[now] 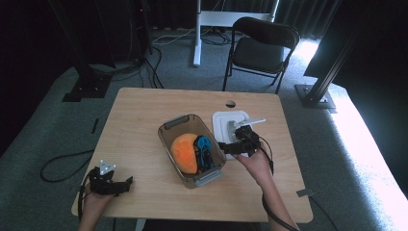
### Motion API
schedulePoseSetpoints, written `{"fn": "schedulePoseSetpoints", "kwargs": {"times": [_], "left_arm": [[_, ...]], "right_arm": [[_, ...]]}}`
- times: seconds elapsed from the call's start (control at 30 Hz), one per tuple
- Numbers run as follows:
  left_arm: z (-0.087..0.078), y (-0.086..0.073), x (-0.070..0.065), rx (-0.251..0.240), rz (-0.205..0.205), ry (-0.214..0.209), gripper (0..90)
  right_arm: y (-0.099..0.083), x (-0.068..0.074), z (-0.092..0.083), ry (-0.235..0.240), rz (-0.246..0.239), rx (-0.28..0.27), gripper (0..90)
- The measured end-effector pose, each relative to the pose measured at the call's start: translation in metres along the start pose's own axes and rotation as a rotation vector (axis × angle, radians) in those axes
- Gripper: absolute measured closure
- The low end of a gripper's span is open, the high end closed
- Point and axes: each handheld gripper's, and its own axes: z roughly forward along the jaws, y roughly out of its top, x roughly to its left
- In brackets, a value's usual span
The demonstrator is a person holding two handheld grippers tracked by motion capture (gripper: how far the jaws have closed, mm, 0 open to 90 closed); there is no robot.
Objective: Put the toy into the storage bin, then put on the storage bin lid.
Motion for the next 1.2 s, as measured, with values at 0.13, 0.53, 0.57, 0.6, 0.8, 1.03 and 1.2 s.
{"fn": "schedulePoseSetpoints", "kwargs": {"times": [0.13, 0.53, 0.57, 0.6, 0.8, 1.03, 1.2], "left_arm": [[0.0, 0.0, 0.0, 0.001, 0.0, 0.0, 0.3], [0.0, 0.0, 0.0, 0.0, -0.003, 0.001, 0.3], [0.0, 0.0, 0.0, 0.0, -0.002, 0.001, 0.3], [0.0, 0.0, 0.0, 0.0, -0.002, 0.001, 0.3], [0.0, 0.0, 0.0, 0.0, -0.003, 0.001, 0.3], [0.0, 0.0, -0.001, 0.0, -0.004, 0.002, 0.3], [0.0, 0.0, 0.0, 0.0, -0.004, 0.002, 0.3]], "right_arm": [[-0.005, -0.01, -0.002, -0.018, 0.025, -0.001, 16.1], [-0.025, -0.042, -0.004, -0.068, 0.094, 0.015, 16.1], [-0.027, -0.044, -0.003, -0.073, 0.094, 0.02, 16.1], [-0.028, -0.046, -0.003, -0.082, 0.095, 0.024, 16.2], [-0.036, -0.053, 0.002, -0.091, 0.11, 0.039, 16.1], [-0.041, -0.061, 0.006, -0.107, 0.131, 0.015, 16.1], [-0.042, -0.061, 0.012, -0.107, 0.123, 0.014, 13.0]]}}
